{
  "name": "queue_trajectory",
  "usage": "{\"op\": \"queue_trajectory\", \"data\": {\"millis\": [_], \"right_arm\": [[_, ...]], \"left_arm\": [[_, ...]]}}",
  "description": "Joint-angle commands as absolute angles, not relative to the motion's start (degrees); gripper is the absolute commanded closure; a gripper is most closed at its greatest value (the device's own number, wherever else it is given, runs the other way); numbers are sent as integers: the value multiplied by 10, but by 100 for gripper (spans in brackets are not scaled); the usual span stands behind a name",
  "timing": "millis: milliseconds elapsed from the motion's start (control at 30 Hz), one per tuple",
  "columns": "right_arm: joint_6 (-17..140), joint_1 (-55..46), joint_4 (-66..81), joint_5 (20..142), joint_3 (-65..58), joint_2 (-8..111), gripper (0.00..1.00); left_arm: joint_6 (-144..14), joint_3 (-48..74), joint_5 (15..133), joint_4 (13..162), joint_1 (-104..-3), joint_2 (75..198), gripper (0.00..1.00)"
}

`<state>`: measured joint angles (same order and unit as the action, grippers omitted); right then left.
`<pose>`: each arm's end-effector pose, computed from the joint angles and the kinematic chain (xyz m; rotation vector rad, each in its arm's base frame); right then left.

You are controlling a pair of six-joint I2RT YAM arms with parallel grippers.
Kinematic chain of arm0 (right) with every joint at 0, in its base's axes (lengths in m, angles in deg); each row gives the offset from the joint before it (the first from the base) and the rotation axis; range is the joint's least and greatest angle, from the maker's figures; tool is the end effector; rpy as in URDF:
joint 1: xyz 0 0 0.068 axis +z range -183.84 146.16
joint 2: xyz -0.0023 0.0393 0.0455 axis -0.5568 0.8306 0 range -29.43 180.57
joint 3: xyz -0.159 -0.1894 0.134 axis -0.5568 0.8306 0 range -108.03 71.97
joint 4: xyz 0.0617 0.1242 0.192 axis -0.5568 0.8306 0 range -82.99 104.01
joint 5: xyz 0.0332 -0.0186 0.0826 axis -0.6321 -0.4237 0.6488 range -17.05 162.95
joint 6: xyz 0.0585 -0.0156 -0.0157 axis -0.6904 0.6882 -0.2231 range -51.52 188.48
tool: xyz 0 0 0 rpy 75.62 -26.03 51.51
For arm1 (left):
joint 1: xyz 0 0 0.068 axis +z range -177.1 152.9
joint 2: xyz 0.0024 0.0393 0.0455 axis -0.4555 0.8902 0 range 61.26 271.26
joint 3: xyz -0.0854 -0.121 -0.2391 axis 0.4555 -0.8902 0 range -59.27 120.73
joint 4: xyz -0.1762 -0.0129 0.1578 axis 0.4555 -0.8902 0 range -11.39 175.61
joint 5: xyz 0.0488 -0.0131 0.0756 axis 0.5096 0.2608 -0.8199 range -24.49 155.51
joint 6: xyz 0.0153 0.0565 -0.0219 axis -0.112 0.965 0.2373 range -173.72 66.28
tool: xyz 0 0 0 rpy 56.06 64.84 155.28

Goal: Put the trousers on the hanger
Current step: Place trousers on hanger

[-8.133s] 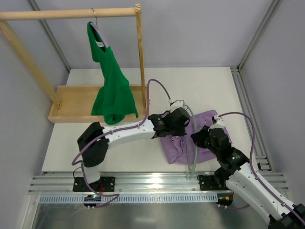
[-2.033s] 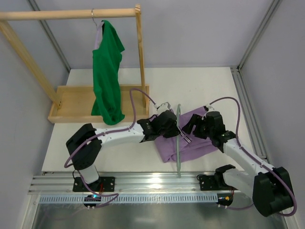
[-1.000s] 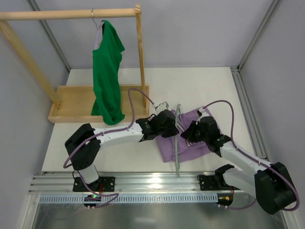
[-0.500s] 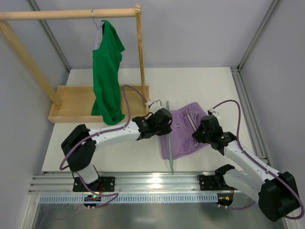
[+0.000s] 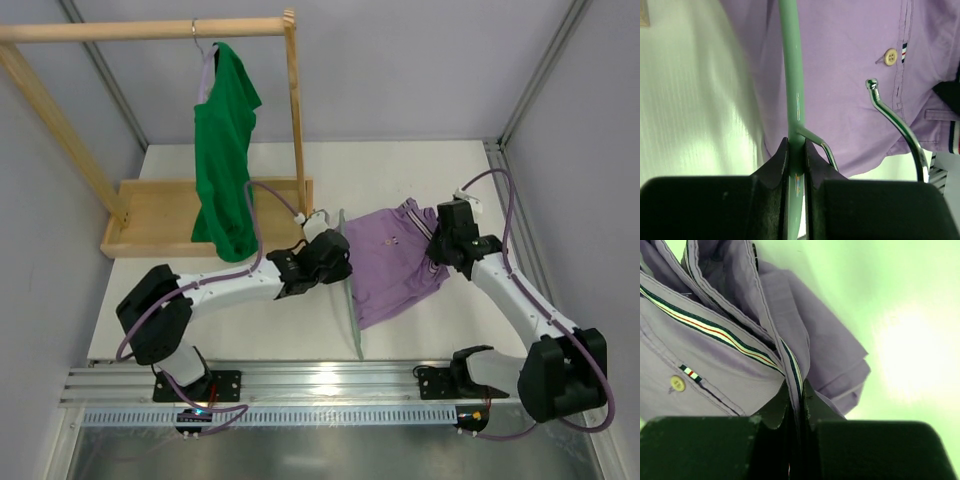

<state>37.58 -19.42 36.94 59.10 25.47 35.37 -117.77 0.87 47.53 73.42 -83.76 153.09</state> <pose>0.2065 0.0413 0.2589 0.4503 2.3393 0.0831 0.1949 -0.2696 0.2396 -0.3150 2.3776 -0.6979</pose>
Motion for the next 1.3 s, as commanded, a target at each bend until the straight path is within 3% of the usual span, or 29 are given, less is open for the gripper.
{"op": "queue_trajectory", "data": {"millis": [0, 400, 433, 467, 533, 600, 667, 900, 933, 1033, 1167, 1267], "right_arm": [[419, -250, 330, 560, 224, 381, 96], [444, -319, 244, 636, 279, 456, 96], [445, -321, 242, 639, 278, 461, 93], [447, -322, 248, 640, 270, 469, 83], [451, -323, 265, 642, 256, 474, 77], [450, -323, 314, 640, 226, 469, 61], [446, -323, 378, 635, 194, 458, 52], [454, -314, 367, 713, 184, 374, 50], [464, -315, 339, 775, 189, 381, 44], [497, -315, 258, 864, 181, 461, 37], [524, -316, 227, 968, 121, 568, 41], [526, -317, 231, 941, 91, 651, 43]], "left_arm": [[-1150, -27, 450, 647, -834, 1535, 100], [-1185, -62, 458, 632, -814, 1530, 100], [-1183, -64, 461, 635, -814, 1529, 100], [-1168, -74, 474, 661, -814, 1521, 100], [-1154, -90, 493, 706, -814, 1507, 100], [-1151, -91, 499, 722, -814, 1491, 100], [-1147, -80, 500, 706, -814, 1492, 100], [-1158, -71, 519, 718, -812, 1521, 100], [-1158, -76, 522, 722, -809, 1523, 100], [-1158, -93, 543, 751, -797, 1523, 100], [-1147, -129, 594, 796, -773, 1518, 100], [-1133, -134, 607, 793, -754, 1512, 100]]}}
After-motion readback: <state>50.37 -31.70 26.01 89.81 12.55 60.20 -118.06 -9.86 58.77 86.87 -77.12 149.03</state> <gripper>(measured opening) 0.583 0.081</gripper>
